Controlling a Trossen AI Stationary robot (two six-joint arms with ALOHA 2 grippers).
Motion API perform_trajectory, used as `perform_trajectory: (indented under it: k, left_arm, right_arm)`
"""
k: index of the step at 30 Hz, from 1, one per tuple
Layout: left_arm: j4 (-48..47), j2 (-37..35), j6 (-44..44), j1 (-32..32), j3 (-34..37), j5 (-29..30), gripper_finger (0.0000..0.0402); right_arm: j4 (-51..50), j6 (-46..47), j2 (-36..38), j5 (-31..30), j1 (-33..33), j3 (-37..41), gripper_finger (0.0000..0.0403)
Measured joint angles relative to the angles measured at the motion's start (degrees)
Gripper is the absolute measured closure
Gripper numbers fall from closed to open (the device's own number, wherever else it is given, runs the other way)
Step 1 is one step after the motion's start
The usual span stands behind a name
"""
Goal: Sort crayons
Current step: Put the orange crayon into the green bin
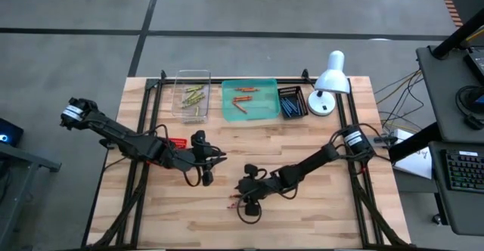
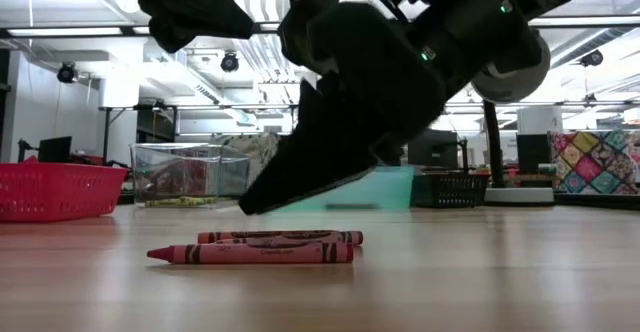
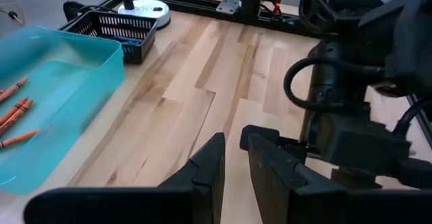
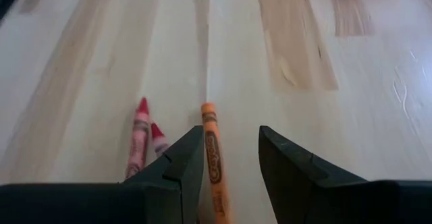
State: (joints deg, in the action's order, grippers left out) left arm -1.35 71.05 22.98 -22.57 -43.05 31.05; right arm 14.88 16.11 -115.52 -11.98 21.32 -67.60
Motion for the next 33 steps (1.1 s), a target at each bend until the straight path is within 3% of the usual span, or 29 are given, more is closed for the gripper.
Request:
perform_trajectory:
  k: [33]
  left_arm:
    - [1.0, 0.0, 0.0, 0.0, 0.0, 0.1, 0.0352]
  right_arm:
    - [-1.5, 0.9, -2.9, -0.2, -0.1, 0.7, 0.0273]
